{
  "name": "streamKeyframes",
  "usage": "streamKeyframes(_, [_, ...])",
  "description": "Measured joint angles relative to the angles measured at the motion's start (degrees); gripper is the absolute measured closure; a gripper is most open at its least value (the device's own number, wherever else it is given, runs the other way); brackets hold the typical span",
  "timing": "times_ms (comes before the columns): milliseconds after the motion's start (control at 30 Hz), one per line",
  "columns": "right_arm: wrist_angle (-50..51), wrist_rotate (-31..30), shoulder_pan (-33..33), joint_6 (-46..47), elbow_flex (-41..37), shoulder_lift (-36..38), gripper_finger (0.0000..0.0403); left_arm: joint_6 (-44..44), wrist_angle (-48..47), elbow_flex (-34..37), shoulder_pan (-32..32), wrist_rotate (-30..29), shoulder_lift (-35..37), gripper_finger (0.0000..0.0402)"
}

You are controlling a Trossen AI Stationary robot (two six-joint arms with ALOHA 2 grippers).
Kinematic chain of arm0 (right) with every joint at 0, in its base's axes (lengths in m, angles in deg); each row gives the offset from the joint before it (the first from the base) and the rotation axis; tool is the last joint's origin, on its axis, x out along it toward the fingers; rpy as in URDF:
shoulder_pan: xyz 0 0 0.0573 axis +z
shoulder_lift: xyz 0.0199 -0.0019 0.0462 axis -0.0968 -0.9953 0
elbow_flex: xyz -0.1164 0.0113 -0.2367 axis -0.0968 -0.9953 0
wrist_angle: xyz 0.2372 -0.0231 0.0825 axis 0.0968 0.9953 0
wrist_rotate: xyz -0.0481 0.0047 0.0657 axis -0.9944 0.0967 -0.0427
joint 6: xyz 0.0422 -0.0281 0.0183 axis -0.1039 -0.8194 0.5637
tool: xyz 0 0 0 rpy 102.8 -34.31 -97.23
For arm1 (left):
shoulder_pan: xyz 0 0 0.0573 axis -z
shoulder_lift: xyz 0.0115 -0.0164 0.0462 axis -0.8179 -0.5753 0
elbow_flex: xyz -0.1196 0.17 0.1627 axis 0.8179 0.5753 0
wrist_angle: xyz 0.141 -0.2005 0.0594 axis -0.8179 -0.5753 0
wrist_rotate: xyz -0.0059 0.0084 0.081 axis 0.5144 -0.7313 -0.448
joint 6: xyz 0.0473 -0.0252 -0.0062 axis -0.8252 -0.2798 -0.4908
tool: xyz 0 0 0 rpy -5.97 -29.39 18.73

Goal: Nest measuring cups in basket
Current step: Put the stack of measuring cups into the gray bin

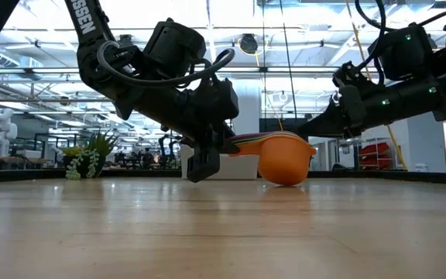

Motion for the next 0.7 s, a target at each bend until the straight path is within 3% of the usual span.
streamKeyframes(200, [8.8, 0.0, 1.0, -4.6, 0.1, 7.8, 0.0292, -0.3, 0.1, 0.0, 0.0, 0.2, 0.0, 0.0316])
streamKeyframes(500, [43.1, -1.7, 6.7, -16.9, 8.2, 19.0, 0.0194, -0.3, 0.1, 0.0, 0.0, 0.2, 0.0, 0.0316])
streamKeyframes(700, [46.6, -7.8, 10.8, -28.3, 10.3, 18.7, 0.0124, -0.3, 0.1, 0.0, 0.0, 0.2, 0.0, 0.0316])
